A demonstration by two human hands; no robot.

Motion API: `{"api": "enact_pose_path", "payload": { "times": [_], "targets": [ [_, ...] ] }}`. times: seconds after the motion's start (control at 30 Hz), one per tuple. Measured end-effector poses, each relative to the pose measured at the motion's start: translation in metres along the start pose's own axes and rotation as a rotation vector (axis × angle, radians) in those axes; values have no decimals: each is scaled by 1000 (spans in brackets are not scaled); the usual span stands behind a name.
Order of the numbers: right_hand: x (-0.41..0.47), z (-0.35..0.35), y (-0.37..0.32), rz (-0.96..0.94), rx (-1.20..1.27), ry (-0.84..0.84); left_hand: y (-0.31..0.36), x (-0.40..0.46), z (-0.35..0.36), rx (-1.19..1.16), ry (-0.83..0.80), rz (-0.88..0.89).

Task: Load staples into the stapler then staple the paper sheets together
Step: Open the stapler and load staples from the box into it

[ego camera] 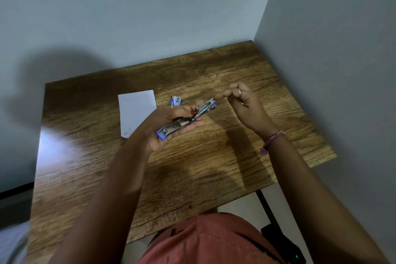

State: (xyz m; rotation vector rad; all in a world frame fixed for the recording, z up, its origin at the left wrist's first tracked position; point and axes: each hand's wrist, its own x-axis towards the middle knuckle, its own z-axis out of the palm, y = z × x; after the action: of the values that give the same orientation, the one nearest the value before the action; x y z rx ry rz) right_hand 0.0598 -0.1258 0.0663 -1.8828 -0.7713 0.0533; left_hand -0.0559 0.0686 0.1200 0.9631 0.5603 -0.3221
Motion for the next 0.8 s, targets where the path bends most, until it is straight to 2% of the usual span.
{"api": "enact_pose_path", "payload": {
  "times": [0.17, 0.3, 0.37, 0.57, 0.7, 0.8],
  "targets": [
    [-4, -2, 4, 130, 181, 128, -3, 0, 1, -15, -3, -4],
    [-4, -3, -2, 64, 108, 99, -5, 1, 1, -22, 4, -2],
    [-5, -1, -6, 92, 142, 77, -5, 2, 2, -12, 14, 9],
    [-11, 20, -19, 525, 607, 82, -10, 9, 4, 89, 44, 72],
    [-21, 36, -24, 656, 977, 71, -13, 14, 7, 72, 73, 107],
    [-24, 40, -25, 672, 1077, 2, -16, 17, 8, 198, 129, 106]
  ]
}}
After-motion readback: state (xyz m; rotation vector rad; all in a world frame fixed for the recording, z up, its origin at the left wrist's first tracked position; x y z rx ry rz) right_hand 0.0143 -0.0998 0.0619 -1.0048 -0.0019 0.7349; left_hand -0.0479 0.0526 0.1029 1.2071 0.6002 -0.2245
